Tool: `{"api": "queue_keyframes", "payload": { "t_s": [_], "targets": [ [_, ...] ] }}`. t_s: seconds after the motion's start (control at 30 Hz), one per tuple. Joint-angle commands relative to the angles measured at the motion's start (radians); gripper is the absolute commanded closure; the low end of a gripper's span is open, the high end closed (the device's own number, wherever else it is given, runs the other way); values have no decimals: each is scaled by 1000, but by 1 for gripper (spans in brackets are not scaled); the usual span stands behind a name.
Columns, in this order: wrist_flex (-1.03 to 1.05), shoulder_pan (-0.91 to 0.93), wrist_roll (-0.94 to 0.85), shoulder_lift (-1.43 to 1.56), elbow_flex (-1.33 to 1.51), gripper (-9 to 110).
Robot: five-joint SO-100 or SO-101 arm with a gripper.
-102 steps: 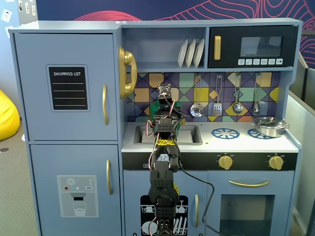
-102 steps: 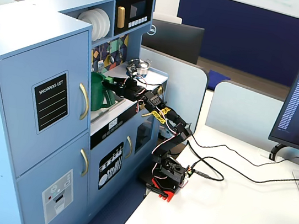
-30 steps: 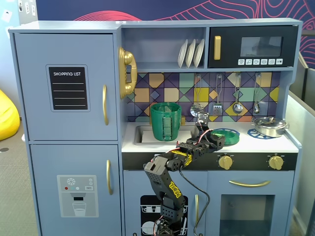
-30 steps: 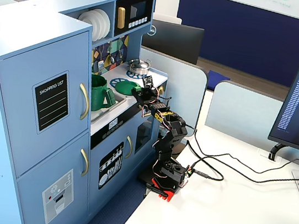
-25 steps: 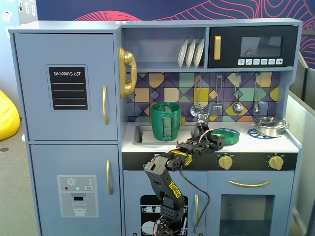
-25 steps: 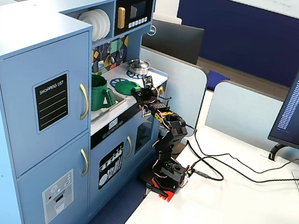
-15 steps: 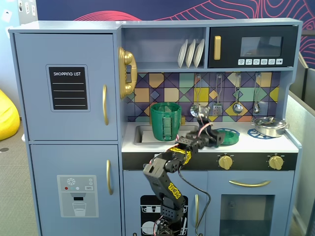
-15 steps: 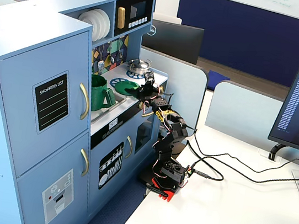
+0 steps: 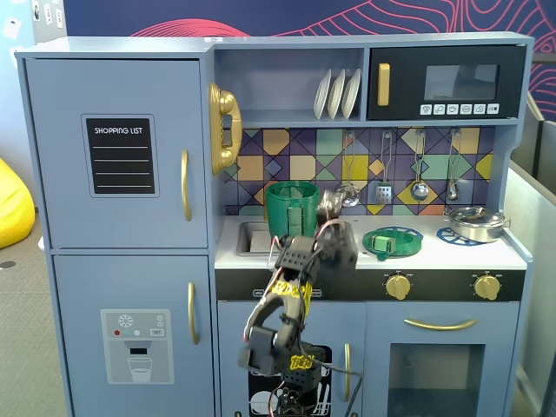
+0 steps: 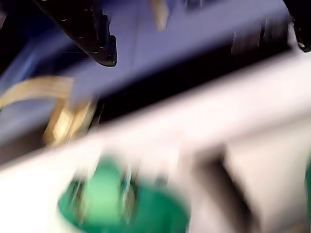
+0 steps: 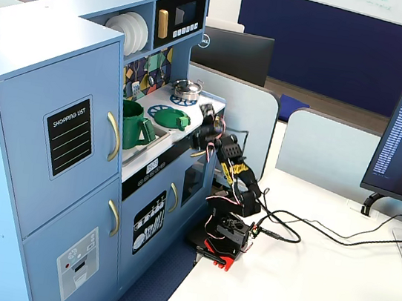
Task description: Take off the lid from the green recipient and place it on the counter
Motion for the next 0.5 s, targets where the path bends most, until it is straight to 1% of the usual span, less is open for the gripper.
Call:
{"api": "queue_keyframes", "payload": {
  "t_s": [0.0, 0.2, 0.37, 0.47],
  "targets": [
    [15, -92, -9, 110, 196, 62],
    [-29, -209, -20, 221, 494, 64],
    [-55, -270, 0, 279, 658, 64],
    [-32, -299, -2, 347, 724, 64]
  ]
}}
